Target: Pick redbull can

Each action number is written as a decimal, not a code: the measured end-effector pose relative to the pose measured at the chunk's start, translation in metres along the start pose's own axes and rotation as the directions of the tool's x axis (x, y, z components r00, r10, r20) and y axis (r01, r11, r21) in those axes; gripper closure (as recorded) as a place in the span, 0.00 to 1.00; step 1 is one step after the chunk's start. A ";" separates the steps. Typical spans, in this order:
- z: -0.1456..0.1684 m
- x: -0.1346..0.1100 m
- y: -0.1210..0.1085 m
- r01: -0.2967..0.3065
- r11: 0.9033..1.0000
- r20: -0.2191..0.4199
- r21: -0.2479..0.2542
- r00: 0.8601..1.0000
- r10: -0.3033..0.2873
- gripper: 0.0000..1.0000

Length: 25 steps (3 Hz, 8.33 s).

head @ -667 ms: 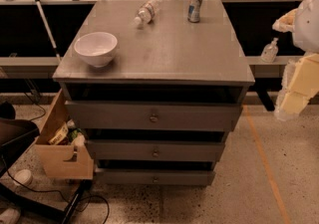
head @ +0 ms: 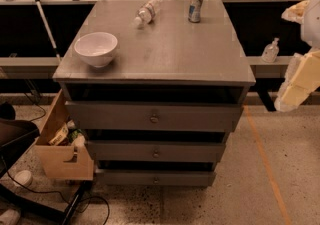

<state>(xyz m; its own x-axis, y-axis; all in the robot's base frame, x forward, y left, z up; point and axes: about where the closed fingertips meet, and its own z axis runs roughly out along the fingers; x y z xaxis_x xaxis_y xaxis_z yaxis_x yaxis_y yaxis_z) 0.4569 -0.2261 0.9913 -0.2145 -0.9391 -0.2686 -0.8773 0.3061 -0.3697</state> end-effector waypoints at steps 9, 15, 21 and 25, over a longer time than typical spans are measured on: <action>0.137 -0.026 -0.379 -0.765 0.632 0.822 0.124 0.436 0.366 0.00; 0.283 -0.165 -0.389 -0.677 0.720 0.837 -0.155 0.297 0.460 0.00; 0.306 -0.183 -0.383 -0.667 0.726 0.825 -0.166 0.309 0.473 1.00; 0.152 -0.112 -0.380 -0.651 0.758 0.812 -0.040 0.421 0.404 1.00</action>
Offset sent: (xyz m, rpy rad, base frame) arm 0.2171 -0.1372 0.0932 0.6781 -0.7931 -0.2718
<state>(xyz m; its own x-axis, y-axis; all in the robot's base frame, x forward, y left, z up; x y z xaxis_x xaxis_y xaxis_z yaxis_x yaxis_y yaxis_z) 0.8797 -0.2135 1.0269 -0.0958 -0.1444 -0.9849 -0.5426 0.8371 -0.0700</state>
